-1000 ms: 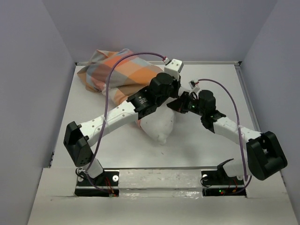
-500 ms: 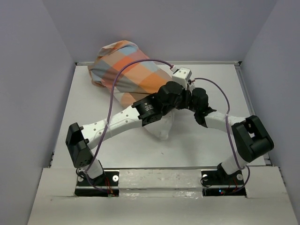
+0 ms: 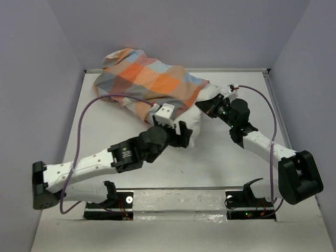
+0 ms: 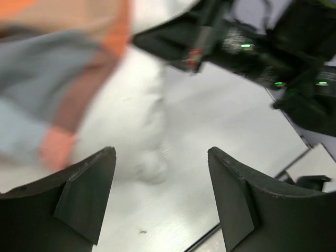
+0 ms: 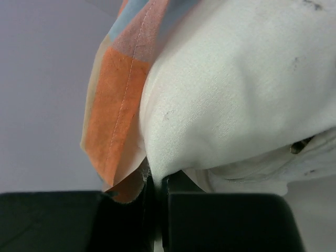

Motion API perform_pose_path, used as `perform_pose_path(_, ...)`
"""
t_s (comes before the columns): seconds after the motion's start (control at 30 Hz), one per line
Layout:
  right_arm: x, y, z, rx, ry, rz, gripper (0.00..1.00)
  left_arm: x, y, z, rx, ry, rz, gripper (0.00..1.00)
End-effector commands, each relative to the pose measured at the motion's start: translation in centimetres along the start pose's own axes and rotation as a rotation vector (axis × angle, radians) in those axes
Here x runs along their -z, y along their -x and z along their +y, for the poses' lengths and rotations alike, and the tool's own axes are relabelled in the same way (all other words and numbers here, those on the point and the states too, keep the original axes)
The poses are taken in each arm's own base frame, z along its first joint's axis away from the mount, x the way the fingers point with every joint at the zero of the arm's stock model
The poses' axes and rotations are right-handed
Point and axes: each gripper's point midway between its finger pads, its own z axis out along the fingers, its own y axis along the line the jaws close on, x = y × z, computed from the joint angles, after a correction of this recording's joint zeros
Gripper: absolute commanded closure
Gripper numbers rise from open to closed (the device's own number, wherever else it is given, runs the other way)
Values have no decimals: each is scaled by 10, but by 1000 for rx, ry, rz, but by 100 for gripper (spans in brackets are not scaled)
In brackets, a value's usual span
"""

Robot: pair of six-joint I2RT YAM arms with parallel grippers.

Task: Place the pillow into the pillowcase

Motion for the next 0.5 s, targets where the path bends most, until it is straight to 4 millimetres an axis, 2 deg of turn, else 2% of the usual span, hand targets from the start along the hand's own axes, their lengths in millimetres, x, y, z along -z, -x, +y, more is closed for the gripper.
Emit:
perform_pose_path(0.0,12,25,-8,14,3,-65,100,30,-15,76,145,213,-132,20)
perform_pose_path(0.03,14,21,-9,13,5,-51,100,37,-23,92,148,261,-139,21)
perform_pose_path(0.07,16,25,-10,14,2,-60,100,37,-50,108,124,296,-103,21)
perform_pose_path(0.17,19,25,-12,17,-2,-46,100,29,-82,118,106,288,-55,21)
perform_pose_path(0.3,22,26,-11,26,3,-34,100,5,-98,117,31,255,-33,20)
perform_pose_path(0.43,22,26,-10,31,0,-32,100,-16,-98,122,-8,253,-14,21)
perform_pose_path(0.47,23,27,-8,33,5,-32,100,-22,-108,129,-45,279,16,21)
